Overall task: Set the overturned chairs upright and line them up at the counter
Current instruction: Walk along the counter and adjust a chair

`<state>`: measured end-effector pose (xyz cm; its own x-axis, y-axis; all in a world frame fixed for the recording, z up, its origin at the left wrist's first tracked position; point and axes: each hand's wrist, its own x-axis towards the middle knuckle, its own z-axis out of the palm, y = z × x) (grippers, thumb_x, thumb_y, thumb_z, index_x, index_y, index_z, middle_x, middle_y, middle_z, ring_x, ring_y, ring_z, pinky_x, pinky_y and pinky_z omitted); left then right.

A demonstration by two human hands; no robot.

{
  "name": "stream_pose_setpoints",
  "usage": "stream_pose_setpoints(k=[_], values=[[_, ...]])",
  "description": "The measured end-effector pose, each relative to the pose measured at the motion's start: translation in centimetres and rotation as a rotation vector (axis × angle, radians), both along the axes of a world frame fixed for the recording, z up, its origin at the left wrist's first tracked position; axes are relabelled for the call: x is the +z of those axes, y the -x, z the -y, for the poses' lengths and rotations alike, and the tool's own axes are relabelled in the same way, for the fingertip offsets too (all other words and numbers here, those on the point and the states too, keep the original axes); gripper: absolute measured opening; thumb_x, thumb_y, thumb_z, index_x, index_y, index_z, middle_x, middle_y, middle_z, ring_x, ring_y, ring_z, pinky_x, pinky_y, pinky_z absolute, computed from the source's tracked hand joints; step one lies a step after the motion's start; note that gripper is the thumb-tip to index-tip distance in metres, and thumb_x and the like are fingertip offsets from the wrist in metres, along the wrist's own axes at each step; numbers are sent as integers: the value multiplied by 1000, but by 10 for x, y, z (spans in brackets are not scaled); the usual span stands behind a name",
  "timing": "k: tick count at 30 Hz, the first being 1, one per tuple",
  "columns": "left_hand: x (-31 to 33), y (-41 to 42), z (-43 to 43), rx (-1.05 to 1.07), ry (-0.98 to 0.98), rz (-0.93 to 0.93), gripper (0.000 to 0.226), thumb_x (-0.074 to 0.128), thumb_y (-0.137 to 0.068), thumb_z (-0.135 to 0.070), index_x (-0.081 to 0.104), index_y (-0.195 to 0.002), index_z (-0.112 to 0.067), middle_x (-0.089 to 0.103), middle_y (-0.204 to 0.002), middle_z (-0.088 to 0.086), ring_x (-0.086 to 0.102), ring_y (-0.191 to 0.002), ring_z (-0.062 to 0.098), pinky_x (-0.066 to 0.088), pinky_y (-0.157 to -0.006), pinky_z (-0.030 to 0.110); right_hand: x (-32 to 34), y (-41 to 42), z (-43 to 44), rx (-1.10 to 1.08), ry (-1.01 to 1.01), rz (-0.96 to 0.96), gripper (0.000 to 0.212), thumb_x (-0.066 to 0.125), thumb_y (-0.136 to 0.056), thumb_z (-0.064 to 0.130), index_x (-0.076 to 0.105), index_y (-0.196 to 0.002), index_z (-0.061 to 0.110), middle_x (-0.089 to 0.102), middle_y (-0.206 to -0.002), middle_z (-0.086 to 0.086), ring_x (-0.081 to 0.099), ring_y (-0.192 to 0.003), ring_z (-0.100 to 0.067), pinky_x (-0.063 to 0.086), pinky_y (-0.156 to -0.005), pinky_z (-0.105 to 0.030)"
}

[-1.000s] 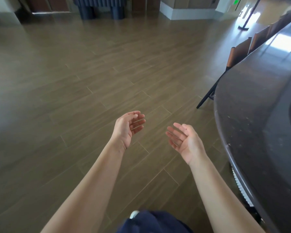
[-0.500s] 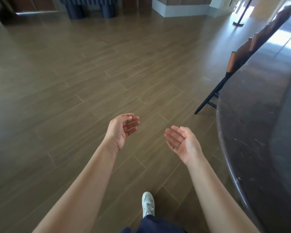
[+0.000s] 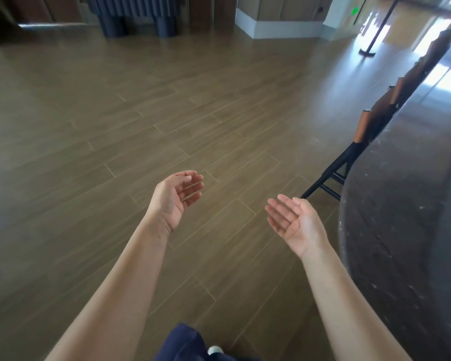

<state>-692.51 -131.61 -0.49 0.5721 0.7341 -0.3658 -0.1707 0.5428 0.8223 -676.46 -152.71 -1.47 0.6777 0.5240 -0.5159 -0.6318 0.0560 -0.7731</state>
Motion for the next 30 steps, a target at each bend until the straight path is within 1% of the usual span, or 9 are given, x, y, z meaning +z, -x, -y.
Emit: stream_pose_setpoints(k=[3,8,12,13,14,17,20,23,30], values=[[-4,-20,-24,-10,14,8,22,43,-92,-2,64,-98,-8,73,-95,10,69,-88,22,53,-80,35,-2,-21,-23,-28,12,-10,35,38,-104,29,62,-120,10,75,-107,-10,72,-99,-25,52,-95,-41],[-13,-62,-74,-66,23,-11,22,44,-92,-3,65,-97,-8,74,-92,8,69,-88,23,53,-79,35,-9,-51,-74,-51,9,-26,34,39,-104,28,63,-119,10,75,-107,-10,72,-99,-25,53,-94,-41],[-7,-96,-124,-117,1,-12,22,45,-92,-3,66,-96,-8,74,-90,8,69,-86,21,53,-77,33,-7,-79,-118,-83,3,-25,34,38,-103,28,63,-119,10,75,-107,-10,72,-100,-25,53,-94,-42],[-6,-98,-126,-115,-6,-11,22,45,-92,-3,66,-95,-8,74,-89,8,69,-84,21,53,-76,33,-5,-81,-120,-99,11,-14,34,38,-103,28,63,-118,10,75,-107,-10,72,-100,-25,53,-94,-41],[0,-115,-150,-139,-7,-10,21,45,-92,-3,66,-94,-9,74,-88,8,69,-83,21,53,-75,32,-3,-94,-141,-116,-11,-27,34,38,-103,27,63,-118,9,75,-108,-11,72,-100,-26,53,-93,-42],[6,-144,-185,-176,-25,-4,22,45,-92,-3,66,-93,-9,73,-89,8,69,-83,21,52,-74,32,1,-119,-170,-160,-54,-36,35,38,-103,27,63,-117,8,74,-108,-12,73,-97,-26,53,-91,-42],[13,-175,-214,-217,-46,10,22,44,-92,-3,66,-93,-8,73,-90,8,69,-84,21,53,-78,33,8,-145,-198,-186,-90,-34,34,39,-102,27,63,-117,7,74,-108,-12,73,-97,-26,53,-90,-42],[12,-204,-233,-262,-37,-1,22,44,-92,-4,65,-94,-9,73,-92,8,69,-85,21,53,-79,33,10,-169,-216,-214,-89,-27,34,39,-102,26,64,-117,8,74,-108,-12,73,-97,-25,53,-89,-41],[5,-288,-268,-347,-22,-15,22,43,-93,-4,65,-95,-9,74,-89,8,69,-84,21,52,-73,31,-5,-240,-246,-275,-75,-41,34,40,-102,27,64,-117,9,74,-109,-11,73,-97,-25,53,-85,-42]])
